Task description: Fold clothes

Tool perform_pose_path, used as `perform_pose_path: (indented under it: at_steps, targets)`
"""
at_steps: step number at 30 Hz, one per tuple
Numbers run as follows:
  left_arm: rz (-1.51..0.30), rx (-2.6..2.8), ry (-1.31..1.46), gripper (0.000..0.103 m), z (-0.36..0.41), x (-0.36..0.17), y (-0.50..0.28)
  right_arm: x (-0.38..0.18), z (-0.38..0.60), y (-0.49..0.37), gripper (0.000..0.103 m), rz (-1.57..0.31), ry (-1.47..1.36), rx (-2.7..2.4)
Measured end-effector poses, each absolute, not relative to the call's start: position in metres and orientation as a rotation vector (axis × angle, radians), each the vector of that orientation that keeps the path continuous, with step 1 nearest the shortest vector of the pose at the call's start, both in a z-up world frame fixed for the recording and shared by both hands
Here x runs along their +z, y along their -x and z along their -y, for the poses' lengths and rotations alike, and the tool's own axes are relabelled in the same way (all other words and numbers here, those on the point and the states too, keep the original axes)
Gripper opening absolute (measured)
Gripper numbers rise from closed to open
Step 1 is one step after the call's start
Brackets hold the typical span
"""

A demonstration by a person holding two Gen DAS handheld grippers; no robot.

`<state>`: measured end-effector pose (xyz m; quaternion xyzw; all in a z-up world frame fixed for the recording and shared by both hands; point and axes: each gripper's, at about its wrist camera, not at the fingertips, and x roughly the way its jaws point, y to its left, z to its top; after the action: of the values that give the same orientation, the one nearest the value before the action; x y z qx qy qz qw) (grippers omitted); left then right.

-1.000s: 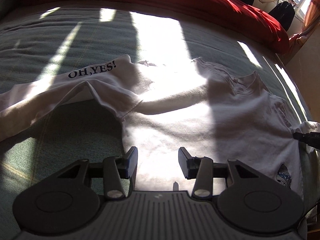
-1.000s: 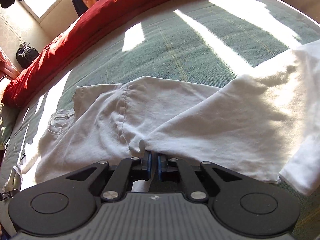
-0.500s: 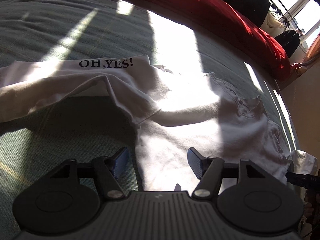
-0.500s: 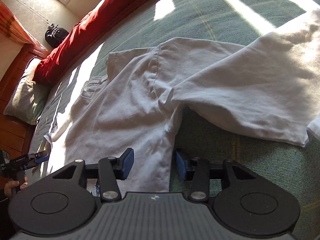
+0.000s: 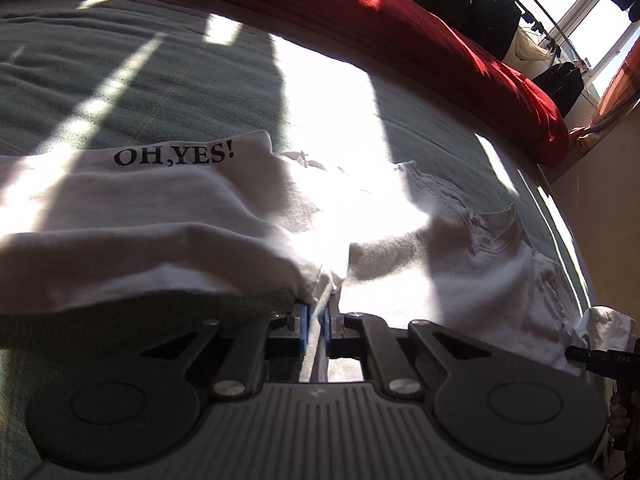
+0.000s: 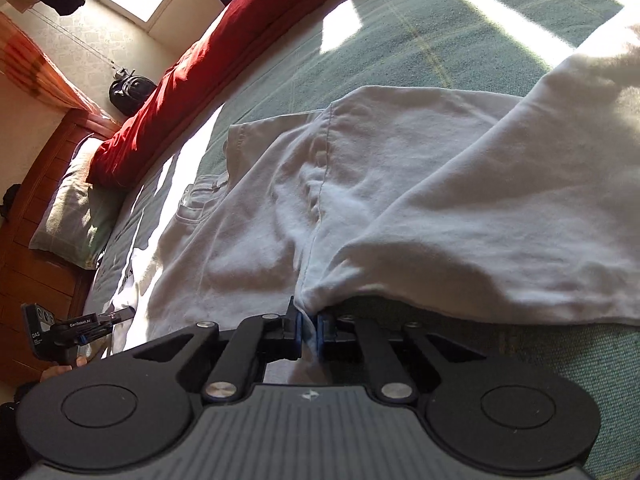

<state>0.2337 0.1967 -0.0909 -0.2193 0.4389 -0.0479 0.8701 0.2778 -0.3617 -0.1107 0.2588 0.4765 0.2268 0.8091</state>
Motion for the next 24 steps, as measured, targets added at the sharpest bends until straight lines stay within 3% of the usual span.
perform_pose_path:
  at_steps: [7, 17, 24]
  targets:
    - [-0.856, -0.078, 0.390, 0.003, -0.201, -0.052, -0.253, -0.070, 0.357, -0.284, 0.007, -0.925, -0.466, 0.456]
    - [-0.941, -0.027, 0.322, 0.006, -0.187, -0.082, -0.289, -0.091, 0.345, -0.322, 0.009, -0.977, -0.395, 0.366]
    - [-0.998, -0.042, 0.273, 0.028, -0.184, -0.070, -0.259, -0.086, 0.353, -0.306, 0.030, -1.021, -0.411, 0.330]
